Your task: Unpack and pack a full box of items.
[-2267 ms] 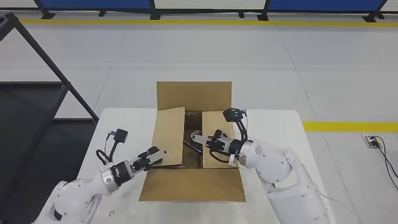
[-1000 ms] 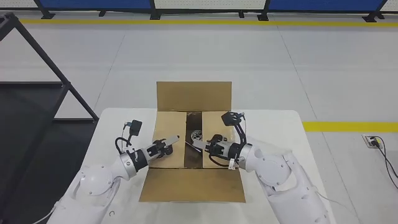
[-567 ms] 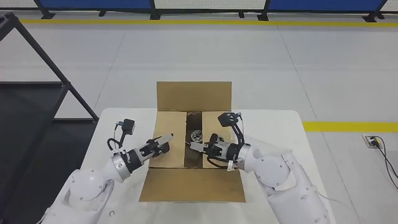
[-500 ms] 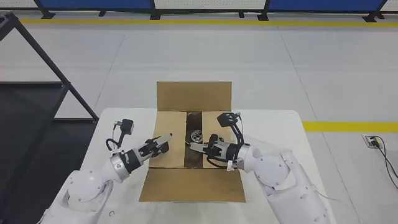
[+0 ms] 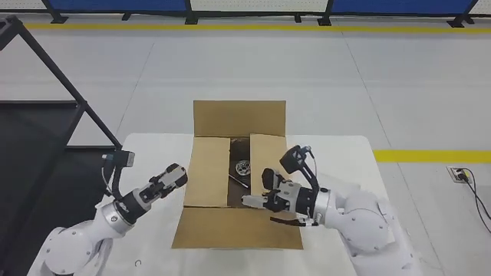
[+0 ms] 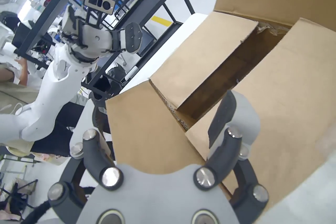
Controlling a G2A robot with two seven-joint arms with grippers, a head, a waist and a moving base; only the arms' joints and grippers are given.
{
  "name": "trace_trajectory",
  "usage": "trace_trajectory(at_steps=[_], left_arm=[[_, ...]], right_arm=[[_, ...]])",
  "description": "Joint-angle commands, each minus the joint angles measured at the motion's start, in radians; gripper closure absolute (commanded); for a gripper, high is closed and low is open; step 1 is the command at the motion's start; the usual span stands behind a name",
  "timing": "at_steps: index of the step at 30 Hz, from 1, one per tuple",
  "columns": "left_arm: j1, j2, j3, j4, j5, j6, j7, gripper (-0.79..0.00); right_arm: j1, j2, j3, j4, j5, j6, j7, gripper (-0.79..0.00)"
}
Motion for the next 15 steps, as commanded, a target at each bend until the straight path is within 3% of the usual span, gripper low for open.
trace_trajectory(at_steps=[1, 3, 6, 15], left_arm=[[0.027, 0.004, -0.030, -0.008, -0.020, -0.056, -0.022, -0.785], [0.050, 0.007, -0.061, -0.005, -0.043, -0.102, -0.040, -0.785], [0.080, 0.014, -0.109, 0.005, -0.051, -0.162, -0.074, -0.785], [0.080, 0.014, -0.109, 0.005, -0.051, -0.162, -0.074, -0.785]], right_arm=[[-0.035, 0.012, 0.034, -0.037, 0.033, -0.072, 0.036, -0.785], [-0.061, 0.023, 0.065, -0.059, 0.065, -0.121, 0.079, -0.785], [-0.077, 0.031, 0.095, -0.072, 0.052, -0.111, 0.091, -0.785], [-0.077, 0.031, 0.095, -0.072, 0.052, -0.111, 0.091, -0.785]])
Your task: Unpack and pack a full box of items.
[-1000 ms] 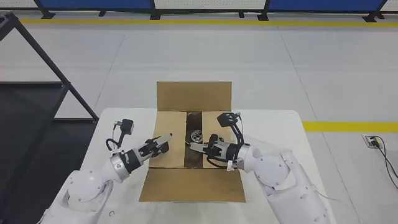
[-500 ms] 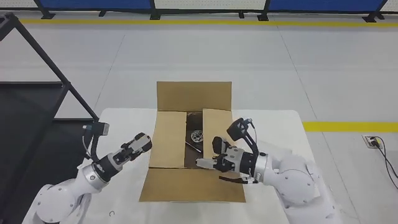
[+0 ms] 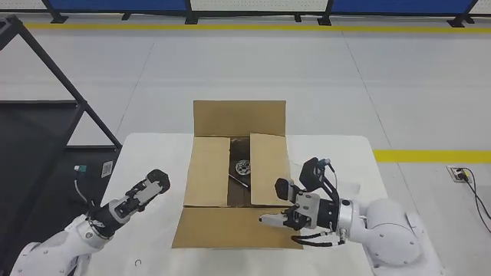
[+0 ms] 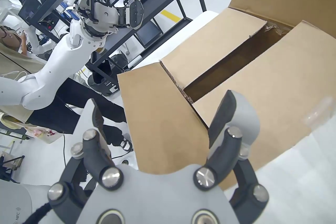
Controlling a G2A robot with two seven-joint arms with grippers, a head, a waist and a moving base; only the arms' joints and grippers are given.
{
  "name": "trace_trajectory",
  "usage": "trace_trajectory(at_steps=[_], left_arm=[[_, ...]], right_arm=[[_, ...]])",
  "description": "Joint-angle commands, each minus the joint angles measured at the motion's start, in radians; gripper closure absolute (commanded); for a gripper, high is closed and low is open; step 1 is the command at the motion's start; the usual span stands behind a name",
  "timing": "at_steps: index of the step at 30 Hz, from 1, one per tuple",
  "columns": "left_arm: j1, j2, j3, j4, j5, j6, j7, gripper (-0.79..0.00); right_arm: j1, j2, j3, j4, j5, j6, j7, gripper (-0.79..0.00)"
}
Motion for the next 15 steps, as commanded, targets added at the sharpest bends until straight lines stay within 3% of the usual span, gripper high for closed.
trace_trajectory(at_steps=[1, 10, 15], left_arm=[[0.000, 0.000, 0.000, 0.000, 0.000, 0.000, 0.000, -0.785], [0.019, -0.002, 0.001, -0.002, -0.013, 0.013, 0.041, -0.785], [0.017, 0.000, -0.013, 0.014, -0.079, 0.021, 0.037, -0.785]], right_arm=[[0.000, 0.000, 0.000, 0.000, 0.000, 0.000, 0.000, -0.785], [-0.039, 0.013, 0.053, -0.011, 0.067, -0.008, -0.009, -0.785], [-0.106, 0.044, 0.169, -0.010, 0.238, -0.009, 0.127, -0.785]])
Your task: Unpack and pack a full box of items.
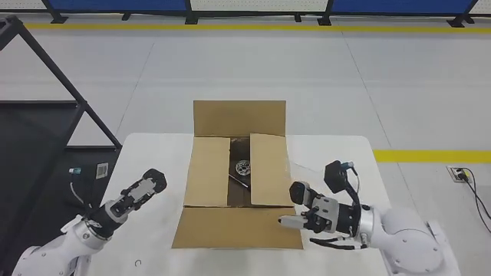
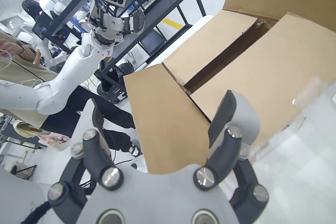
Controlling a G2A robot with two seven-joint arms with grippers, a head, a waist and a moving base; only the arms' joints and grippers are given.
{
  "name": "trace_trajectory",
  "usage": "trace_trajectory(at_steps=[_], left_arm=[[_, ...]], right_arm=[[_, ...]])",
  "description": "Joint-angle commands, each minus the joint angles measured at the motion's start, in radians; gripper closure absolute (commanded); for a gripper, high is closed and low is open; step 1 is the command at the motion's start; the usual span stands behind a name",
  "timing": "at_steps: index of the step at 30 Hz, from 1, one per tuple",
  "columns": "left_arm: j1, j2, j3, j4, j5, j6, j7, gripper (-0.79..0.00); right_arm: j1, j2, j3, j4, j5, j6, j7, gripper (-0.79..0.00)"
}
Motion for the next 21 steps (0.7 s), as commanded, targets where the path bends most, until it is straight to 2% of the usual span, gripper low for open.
trace_trajectory(at_steps=[1, 5, 9, 15, 21], left_arm=[[-0.005, 0.001, -0.006, 0.008, -0.027, 0.005, -0.007, -0.785], [-0.013, 0.001, -0.010, 0.010, -0.055, 0.006, 0.002, -0.785], [-0.017, -0.001, -0.013, 0.010, -0.086, 0.007, 0.027, -0.785], [-0.021, -0.003, -0.014, 0.015, -0.108, 0.025, 0.057, -0.785], [-0.013, -0.002, -0.023, 0.015, -0.104, 0.027, 0.065, -0.785]], right_arm=[[-0.032, 0.013, 0.052, -0.004, 0.081, 0.004, 0.072, -0.785], [-0.095, 0.037, 0.138, 0.000, 0.155, 0.019, 0.173, -0.785], [-0.134, 0.057, 0.159, 0.008, 0.146, 0.074, 0.237, -0.785], [-0.132, 0.091, 0.068, 0.014, 0.077, 0.125, 0.287, -0.785], [-0.094, 0.126, -0.078, -0.012, 0.018, 0.110, 0.273, -0.785]])
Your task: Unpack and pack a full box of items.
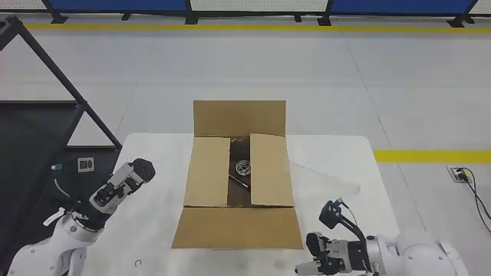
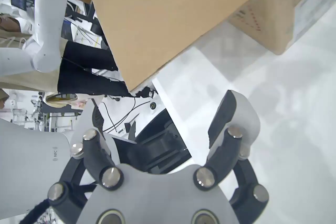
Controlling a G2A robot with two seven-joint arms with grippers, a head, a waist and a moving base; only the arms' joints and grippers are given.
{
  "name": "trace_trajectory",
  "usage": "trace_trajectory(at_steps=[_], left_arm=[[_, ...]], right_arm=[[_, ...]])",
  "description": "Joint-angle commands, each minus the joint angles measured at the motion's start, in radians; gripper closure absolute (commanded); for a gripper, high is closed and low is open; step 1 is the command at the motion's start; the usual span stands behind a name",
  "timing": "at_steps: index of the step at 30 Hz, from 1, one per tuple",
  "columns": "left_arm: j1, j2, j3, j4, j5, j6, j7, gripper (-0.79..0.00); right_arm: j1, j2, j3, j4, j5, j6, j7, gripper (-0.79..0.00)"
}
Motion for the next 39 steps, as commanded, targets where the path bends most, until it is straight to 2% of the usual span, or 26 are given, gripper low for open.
trace_trajectory(at_steps=[1, 8, 14, 17, 28, 39], left_arm=[[0.005, 0.000, -0.004, -0.001, 0.001, -0.001, 0.004, -0.785], [0.025, -0.001, -0.022, -0.001, -0.007, -0.013, 0.021, -0.785], [0.043, -0.001, -0.042, 0.000, -0.022, -0.024, 0.032, -0.785], [0.050, -0.001, -0.050, -0.001, -0.029, -0.030, 0.037, -0.785], [0.077, -0.004, -0.077, -0.006, -0.059, -0.044, 0.060, -0.785], [0.098, -0.005, -0.079, -0.014, -0.048, -0.004, 0.057, -0.785]], right_arm=[[0.017, 0.012, -0.037, -0.005, -0.003, -0.012, -0.012, -0.785], [0.064, 0.042, -0.080, -0.028, 0.074, -0.077, -0.077, -0.785], [0.113, 0.051, -0.091, -0.022, 0.152, -0.108, -0.125, -0.785], [0.141, 0.050, -0.106, -0.014, 0.156, -0.091, -0.170, -0.785], [0.251, 0.023, -0.239, 0.051, -0.008, 0.038, -0.488, -0.785], [0.311, 0.009, -0.275, 0.145, -0.001, 0.067, -0.641, -0.785]])
